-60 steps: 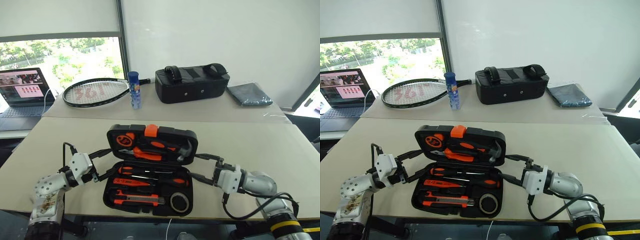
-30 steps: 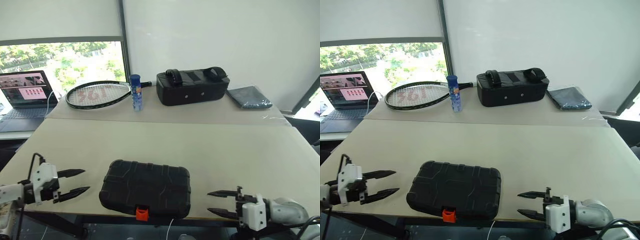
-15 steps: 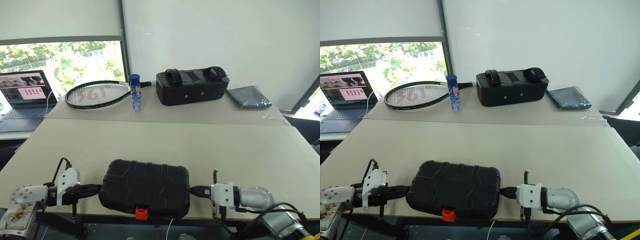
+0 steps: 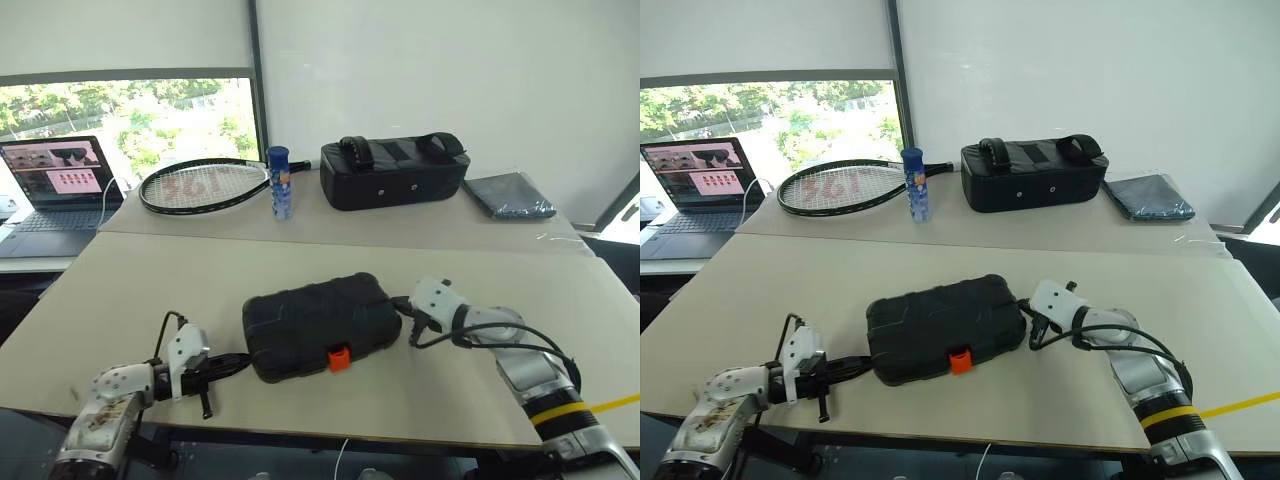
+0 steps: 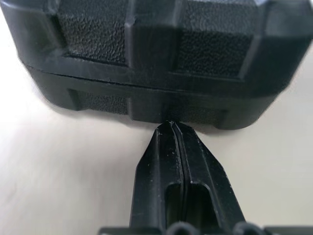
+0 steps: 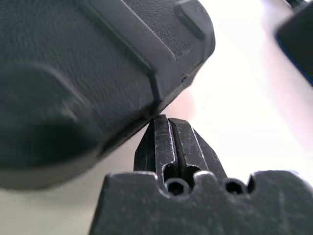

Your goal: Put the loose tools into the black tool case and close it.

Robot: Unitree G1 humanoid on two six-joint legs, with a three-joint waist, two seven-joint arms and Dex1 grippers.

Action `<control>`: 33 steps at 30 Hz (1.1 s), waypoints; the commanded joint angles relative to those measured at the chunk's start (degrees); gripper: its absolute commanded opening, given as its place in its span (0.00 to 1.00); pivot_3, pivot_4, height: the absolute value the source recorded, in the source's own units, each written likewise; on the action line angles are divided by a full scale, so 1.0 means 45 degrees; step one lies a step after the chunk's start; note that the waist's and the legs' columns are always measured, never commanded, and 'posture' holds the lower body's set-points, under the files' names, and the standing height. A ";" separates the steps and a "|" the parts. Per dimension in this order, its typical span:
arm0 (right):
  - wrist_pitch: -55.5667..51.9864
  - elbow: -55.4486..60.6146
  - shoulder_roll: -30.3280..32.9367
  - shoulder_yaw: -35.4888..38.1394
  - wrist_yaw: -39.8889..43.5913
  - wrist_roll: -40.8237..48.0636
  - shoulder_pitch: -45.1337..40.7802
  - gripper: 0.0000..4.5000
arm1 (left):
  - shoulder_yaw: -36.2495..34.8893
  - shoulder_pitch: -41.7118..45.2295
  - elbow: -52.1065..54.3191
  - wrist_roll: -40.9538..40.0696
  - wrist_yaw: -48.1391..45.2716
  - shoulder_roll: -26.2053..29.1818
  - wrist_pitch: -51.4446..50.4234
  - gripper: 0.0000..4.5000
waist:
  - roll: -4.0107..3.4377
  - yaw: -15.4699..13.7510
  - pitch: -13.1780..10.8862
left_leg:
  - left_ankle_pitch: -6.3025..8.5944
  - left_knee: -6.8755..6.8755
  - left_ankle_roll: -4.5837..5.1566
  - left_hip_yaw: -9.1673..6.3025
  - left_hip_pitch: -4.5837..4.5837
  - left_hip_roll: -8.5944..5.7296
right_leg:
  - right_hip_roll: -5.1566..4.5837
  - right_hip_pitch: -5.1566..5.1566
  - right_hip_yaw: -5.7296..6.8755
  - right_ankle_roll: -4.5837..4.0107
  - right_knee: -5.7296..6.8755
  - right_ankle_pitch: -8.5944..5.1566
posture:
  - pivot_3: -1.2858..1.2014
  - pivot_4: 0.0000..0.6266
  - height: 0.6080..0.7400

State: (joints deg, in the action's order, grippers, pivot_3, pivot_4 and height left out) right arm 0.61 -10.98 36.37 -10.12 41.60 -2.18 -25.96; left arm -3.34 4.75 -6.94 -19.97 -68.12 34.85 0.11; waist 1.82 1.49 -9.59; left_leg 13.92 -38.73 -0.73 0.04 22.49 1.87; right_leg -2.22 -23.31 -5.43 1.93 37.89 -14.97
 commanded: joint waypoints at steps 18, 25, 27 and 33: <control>-0.2648 0.8948 0.0289 0.1159 0.1034 0.3762 0.6703 0.00 | 0.1174 0.5763 0.0249 -0.1775 -0.1377 0.0598 -0.4298 0.01 | 0.0015 -0.0017 -0.0005 | -0.0005 -0.0052 -0.0005 -0.0004 -0.0008 -0.0007 | 0.0010 0.0052 0.0001 0.0120 -0.0026 -0.0043 | 0.52 0.24 1.00; -0.2902 0.8220 -0.0230 -0.0024 0.0754 0.2721 0.5287 0.00 | 0.3223 0.8261 -0.2166 0.0856 0.0087 -0.1701 -0.3152 0.01 | 0.0025 0.0212 -0.0011 | -0.0002 -0.0039 -0.0001 -0.0016 0.0033 -0.0005 | 0.0035 0.0012 -0.0009 0.0040 -0.0045 0.0004 | 0.52 0.24 1.00; -0.2948 0.7949 -0.0323 -0.0156 0.0770 0.2630 0.4911 0.00 | 0.3421 0.8535 -0.2632 0.1286 0.0447 -0.2097 -0.2941 0.01 | 0.0025 0.0212 -0.0011 | 0.0000 -0.0035 0.0002 -0.0016 0.0045 -0.0007 | 0.0033 0.0007 -0.0010 0.0041 -0.0057 0.0004 | 0.52 0.24 1.00; -0.2970 0.7836 -0.0346 -0.0848 0.1176 0.2449 0.4526 0.00 | 0.3732 0.8457 -0.2437 0.1875 0.0673 -0.2258 -0.3481 0.01 | 0.0025 0.0197 -0.0011 | 0.0001 -0.0034 0.0005 -0.0034 0.0069 -0.0008 | 0.0033 -0.0006 -0.0001 0.0041 -0.0059 0.0004 | 0.52 0.24 1.00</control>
State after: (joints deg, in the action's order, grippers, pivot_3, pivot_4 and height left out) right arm -12.92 22.80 35.12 -12.74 45.93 8.77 -5.17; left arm 12.82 42.76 -19.32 -12.08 -65.39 24.43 -14.27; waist 1.94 2.38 -9.63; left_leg 13.93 -38.88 -0.71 -0.12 22.80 1.83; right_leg -2.07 -23.34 -5.43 2.12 37.62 -14.96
